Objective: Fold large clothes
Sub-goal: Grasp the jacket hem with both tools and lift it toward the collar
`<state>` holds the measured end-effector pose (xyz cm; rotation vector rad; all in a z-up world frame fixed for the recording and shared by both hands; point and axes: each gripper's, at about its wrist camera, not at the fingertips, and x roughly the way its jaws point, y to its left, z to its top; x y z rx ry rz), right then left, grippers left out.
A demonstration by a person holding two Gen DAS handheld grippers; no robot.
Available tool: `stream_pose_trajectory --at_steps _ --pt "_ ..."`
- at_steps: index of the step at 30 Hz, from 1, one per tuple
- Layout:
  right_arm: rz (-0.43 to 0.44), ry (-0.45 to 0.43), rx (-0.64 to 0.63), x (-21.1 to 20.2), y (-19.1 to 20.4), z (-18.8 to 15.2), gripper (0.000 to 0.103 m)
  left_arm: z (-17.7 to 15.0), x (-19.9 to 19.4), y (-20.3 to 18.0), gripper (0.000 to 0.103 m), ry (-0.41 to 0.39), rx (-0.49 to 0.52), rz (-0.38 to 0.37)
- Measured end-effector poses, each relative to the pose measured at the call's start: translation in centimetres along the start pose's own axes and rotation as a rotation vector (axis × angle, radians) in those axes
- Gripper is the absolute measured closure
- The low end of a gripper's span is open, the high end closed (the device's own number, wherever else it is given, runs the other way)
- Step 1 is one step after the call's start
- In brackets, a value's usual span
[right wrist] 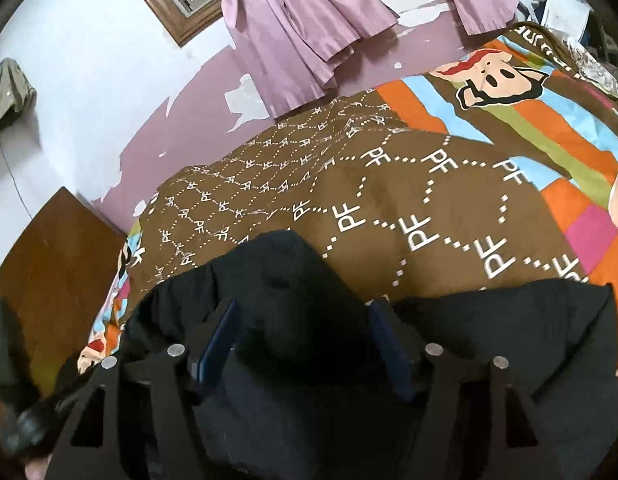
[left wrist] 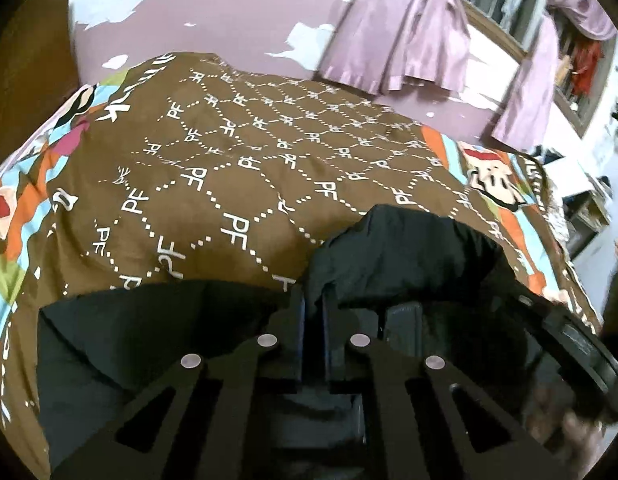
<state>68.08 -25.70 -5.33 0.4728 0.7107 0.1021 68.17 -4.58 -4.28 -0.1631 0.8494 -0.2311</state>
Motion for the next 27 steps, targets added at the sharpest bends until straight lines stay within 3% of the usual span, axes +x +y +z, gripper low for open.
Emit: stream_pose_trajectory --at_steps 1,3,6,13,15,20,25,27 --pt "-0.044 0.012 -0.020 0.5 0.3 -0.1 0.038 -0.4 -0.4 0.1 0.099 -0.006 0.003 -0.012" --pt "-0.081 0.035 -0.035 0.8 0.3 -0.4 0.070 -1.1 -1.3 0.6 0.099 -0.011 -0.001 -0.036" --pt "-0.085 0.043 -0.027 -0.1 -0.3 -0.9 0.084 -1.8 -2.7 1.7 0.099 0.002 -0.007 -0.053" --pt "0.026 0.108 -0.136 -5.2 -2.0 -3.5 0.091 -5.1 -5.0 3.2 0.100 0.083 0.009 -0.104" --pt "0.023 0.114 -0.177 -6.1 -2.5 -4.5 0.094 -6.5 -5.1 3.4 0.100 0.097 0.020 -0.106" --pt "0.025 0.181 -0.157 -5.2 -4.9 -7.0 0.096 -9.8 -2.6 3.6 0.100 0.167 0.048 -0.070" --pt "-0.011 0.219 -0.154 -3.1 -5.5 -8.2 0.095 -10.5 -1.6 2.9 0.100 0.145 0.086 -0.018" --pt "0.020 0.204 -0.151 -3.7 -5.5 -8.2 0.094 -10.8 -2.0 3.1 0.100 0.124 0.093 -0.024"
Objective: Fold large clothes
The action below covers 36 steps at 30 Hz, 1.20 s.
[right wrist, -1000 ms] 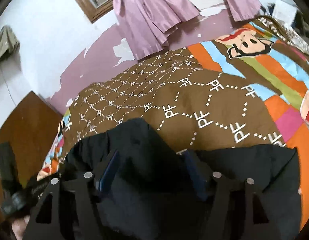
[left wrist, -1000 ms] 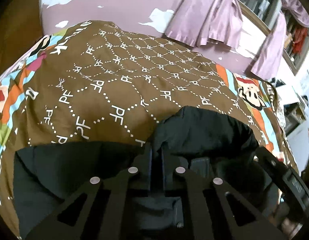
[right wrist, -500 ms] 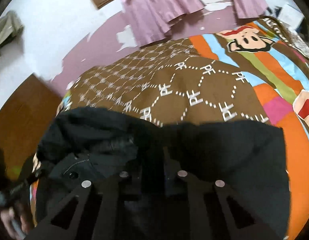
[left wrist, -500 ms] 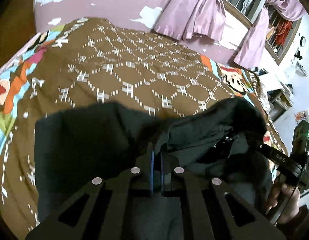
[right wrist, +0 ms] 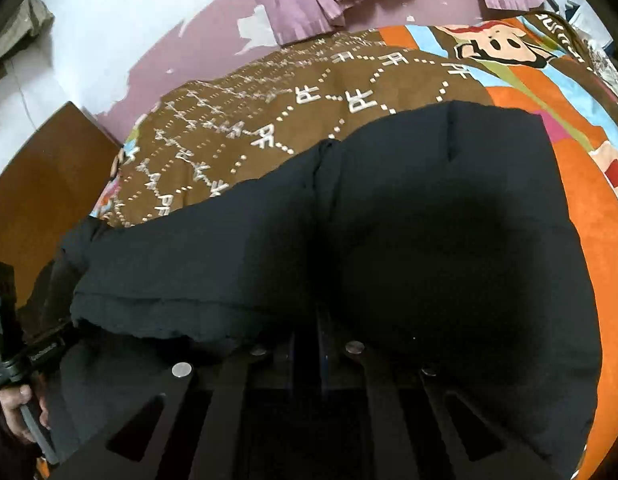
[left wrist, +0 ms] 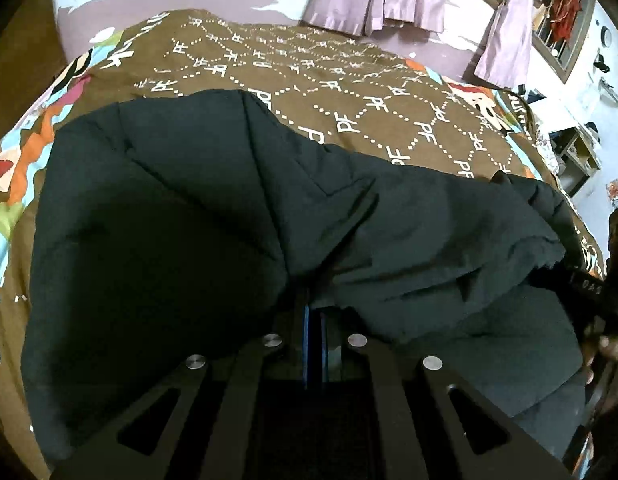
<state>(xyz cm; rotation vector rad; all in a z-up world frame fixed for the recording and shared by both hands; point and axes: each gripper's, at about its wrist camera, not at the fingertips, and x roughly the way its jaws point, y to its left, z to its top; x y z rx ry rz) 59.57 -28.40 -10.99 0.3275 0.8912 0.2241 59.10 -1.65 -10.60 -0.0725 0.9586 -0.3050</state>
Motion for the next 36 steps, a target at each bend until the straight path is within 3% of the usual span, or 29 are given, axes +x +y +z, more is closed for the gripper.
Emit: stream_pose_trajectory --at_steps 2,5,9,13,15,17,18,19,22,28,31,33,36 --pt "0.045 -0.028 0.022 -1.2 -0.4 -0.3 0.090 -0.4 -0.2 0.3 0.100 -0.020 -0.001 -0.011" --pt "0.085 -0.093 0.024 -3.5 -0.6 -1.1 0.073 -0.5 -0.4 0.2 0.100 -0.034 0.000 -0.014" --pt "0.033 -0.241 -0.058 -7.6 1.0 -1.6 0.072 -0.6 -0.5 -0.1 0.100 -0.044 0.014 -0.001" --pt "0.012 -0.356 -0.066 -9.2 3.2 0.5 0.072 -0.4 -0.6 -0.3 0.100 -0.045 0.021 -0.001" --pt "0.018 -0.303 -0.091 -7.4 4.5 2.4 0.072 -0.4 -0.7 -0.3 0.100 -0.046 0.025 -0.003" --pt "0.047 -0.168 -0.126 -4.2 5.6 3.8 0.075 -0.4 -0.9 -0.3 0.100 -0.050 0.030 -0.012" --pt "0.056 -0.094 -0.147 -2.6 5.9 3.9 0.088 -0.4 -1.2 -0.3 0.100 -0.055 0.032 -0.024" --pt "0.026 -0.028 -0.184 -1.0 6.4 3.7 0.092 -0.5 -1.6 -0.2 0.100 -0.070 0.035 -0.039" --pt "0.010 0.070 -0.233 1.0 6.5 2.1 0.094 -1.1 -3.7 0.3 0.099 -0.148 0.019 -0.121" --pt "0.068 0.113 -0.172 1.8 4.5 1.5 0.096 -0.8 -7.5 0.5 0.099 -0.283 -0.003 -0.239" --pt "0.052 0.113 -0.189 2.0 4.8 1.1 0.096 0.8 -8.2 -0.9 0.099 -0.300 0.024 -0.270" --pt "0.044 0.117 -0.195 2.2 5.1 1.0 0.096 1.6 -7.5 -2.2 0.099 -0.274 0.047 -0.284" --pt "0.053 0.123 -0.188 2.2 4.8 1.2 0.096 2.6 -4.3 -4.3 0.099 -0.126 0.107 -0.216"
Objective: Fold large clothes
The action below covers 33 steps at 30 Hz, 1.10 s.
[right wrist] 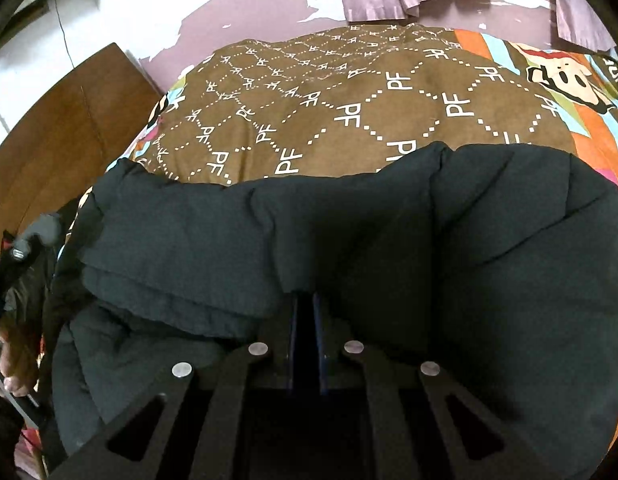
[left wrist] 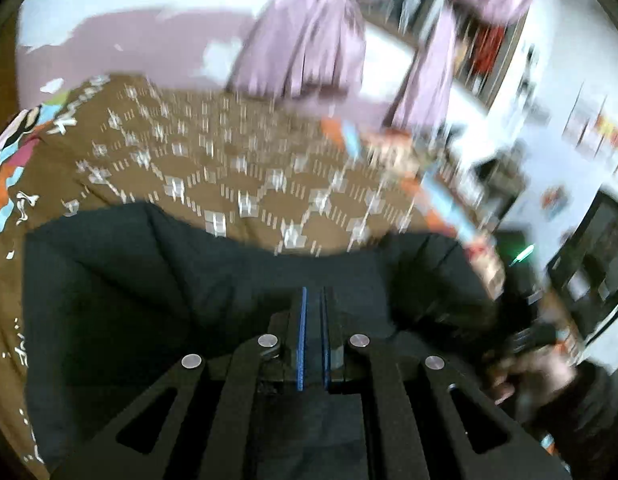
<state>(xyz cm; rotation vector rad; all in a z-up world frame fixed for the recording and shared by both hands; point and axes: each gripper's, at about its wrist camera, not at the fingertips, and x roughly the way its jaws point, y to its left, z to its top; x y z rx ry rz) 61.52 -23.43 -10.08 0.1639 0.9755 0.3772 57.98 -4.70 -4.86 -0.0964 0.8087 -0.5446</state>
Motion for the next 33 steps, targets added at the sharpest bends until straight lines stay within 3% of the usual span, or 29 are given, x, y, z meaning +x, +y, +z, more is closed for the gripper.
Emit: stream_pose_trajectory --at_steps 3,9,12,15,20,24,29,31,33 --pt "0.009 0.026 0.002 0.0 -0.4 0.2 0.098 -0.3 4.0 -0.1 0.099 0.167 0.033 0.047" --pt "-0.005 0.151 -0.024 2.0 -0.5 1.3 0.099 -1.0 8.9 1.6 0.102 0.358 0.040 0.056" --pt "-0.040 0.202 -0.043 4.0 -0.2 1.7 0.100 -1.1 10.3 2.6 0.100 0.390 0.035 0.088" --pt "-0.068 0.208 -0.030 5.4 -0.2 1.6 0.101 -1.4 11.1 2.1 0.100 0.378 0.053 0.150" --pt "-0.090 0.143 -0.042 5.1 0.1 0.6 0.101 -2.8 11.0 0.3 0.100 0.294 0.152 0.267" --pt "-0.105 0.064 -0.073 3.8 0.6 -0.3 0.100 -3.3 10.0 0.0 0.100 0.200 0.165 0.259" --pt "-0.146 -0.003 -0.108 2.4 1.5 -0.9 0.097 -3.3 8.8 -1.0 0.100 0.145 0.173 0.282" --pt "-0.142 -0.027 -0.108 1.5 1.6 -1.1 0.094 -3.3 8.1 -0.9 0.100 0.123 0.136 0.266" --pt "-0.112 -0.052 -0.084 0.3 1.2 -1.4 0.081 -3.5 7.3 -0.7 0.100 0.102 0.077 0.230"
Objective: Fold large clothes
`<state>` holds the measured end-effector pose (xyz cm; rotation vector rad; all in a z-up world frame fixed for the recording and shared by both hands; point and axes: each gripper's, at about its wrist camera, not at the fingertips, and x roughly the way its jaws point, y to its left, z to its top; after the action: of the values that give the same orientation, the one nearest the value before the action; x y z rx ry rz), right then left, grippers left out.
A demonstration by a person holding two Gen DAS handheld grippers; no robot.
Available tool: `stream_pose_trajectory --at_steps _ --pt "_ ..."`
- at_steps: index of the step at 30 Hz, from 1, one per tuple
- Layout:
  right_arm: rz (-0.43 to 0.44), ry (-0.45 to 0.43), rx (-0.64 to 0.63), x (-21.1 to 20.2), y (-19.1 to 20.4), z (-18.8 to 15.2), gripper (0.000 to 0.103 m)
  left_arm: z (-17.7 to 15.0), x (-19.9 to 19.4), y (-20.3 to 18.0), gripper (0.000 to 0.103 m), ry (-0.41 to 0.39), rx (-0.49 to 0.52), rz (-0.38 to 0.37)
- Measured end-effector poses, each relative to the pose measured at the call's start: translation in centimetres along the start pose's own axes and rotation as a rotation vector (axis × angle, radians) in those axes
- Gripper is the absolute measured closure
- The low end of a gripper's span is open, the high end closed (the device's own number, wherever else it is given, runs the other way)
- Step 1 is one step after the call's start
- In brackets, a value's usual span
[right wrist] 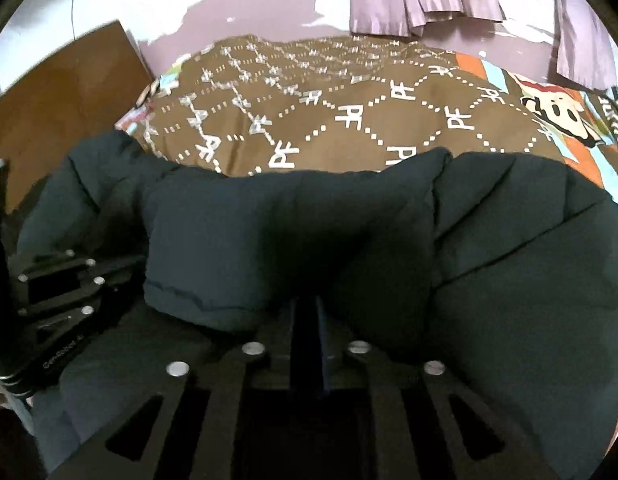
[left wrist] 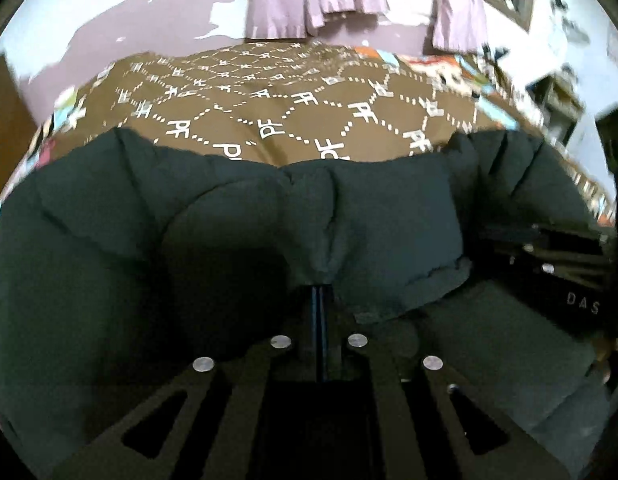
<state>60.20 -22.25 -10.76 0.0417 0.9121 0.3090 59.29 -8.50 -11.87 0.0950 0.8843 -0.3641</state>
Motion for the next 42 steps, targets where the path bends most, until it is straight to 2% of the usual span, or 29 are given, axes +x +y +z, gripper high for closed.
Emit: stream_pose_trajectory --at_steps 2,5,7,8,9,10,11,12,13,14,18,21,23,26,37,42 --pt "0.014 -0.027 0.030 -1.0 -0.4 -0.1 0.076 -0.1 -0.8 0.3 0.100 -0.013 -0.046 -0.021" --pt "0.017 -0.061 0.069 -2.1 -0.5 0.0 0.070 0.1 -2.2 0.1 0.100 -0.036 -0.069 -0.013" --pt "0.024 -0.075 0.086 -2.8 -0.4 -0.1 0.061 0.1 -3.4 -0.3 0.097 -0.063 -0.081 -0.006" --pt "0.027 -0.089 0.092 -3.3 -0.3 -0.3 0.048 0.2 -4.0 -0.5 0.095 -0.073 -0.085 -0.005" --pt "0.017 -0.103 0.095 -3.8 -0.1 -0.6 0.031 0.2 -4.7 -0.8 0.085 -0.087 -0.093 0.000" --pt "-0.003 -0.118 0.095 -4.4 -0.1 -0.8 0.025 0.3 -5.2 -0.9 0.066 -0.098 -0.098 0.005" --pt "-0.022 -0.132 0.097 -5.0 0.0 -1.1 0.022 0.3 -5.9 -1.0 0.055 -0.119 -0.110 0.011" --pt "-0.028 -0.145 0.102 -5.4 0.0 -1.2 0.022 0.2 -6.8 -1.1 0.039 -0.151 -0.126 0.010" --pt "-0.030 -0.156 0.112 -6.0 -0.1 -1.4 0.022 0.1 -7.7 -1.1 0.033 -0.182 -0.143 0.009" --pt "-0.036 -0.168 0.125 -6.5 -0.3 -1.5 0.022 0.1 -8.7 -1.1 0.031 -0.211 -0.160 0.008" --pt "-0.063 -0.233 0.164 -8.7 -1.0 -2.0 0.006 0.3 -10.5 -1.3 0.022 -0.222 -0.173 0.032" --pt "-0.067 -0.282 0.179 -10.6 -1.0 -2.3 0.001 0.1 -11.6 -1.7 0.011 -0.227 -0.177 0.083" --pt "-0.069 -0.320 0.176 -12.1 -0.6 -2.6 0.000 -0.3 -12.8 -1.9 0.009 -0.268 -0.181 0.105" --pt "-0.088 -0.371 0.145 -14.5 0.2 -3.1 0.000 -0.8 -14.6 -2.1 0.003 -0.309 -0.191 0.098" --pt "-0.166 -0.458 0.082 -22.7 3.1 -5.7 0.000 -2.4 -23.9 -4.4 0.002 -0.436 -0.183 0.124" --pt "-0.175 -0.474 0.035 -26.0 4.9 -6.9 0.000 -3.4 -27.2 -5.6 0.002 -0.458 -0.149 0.141"
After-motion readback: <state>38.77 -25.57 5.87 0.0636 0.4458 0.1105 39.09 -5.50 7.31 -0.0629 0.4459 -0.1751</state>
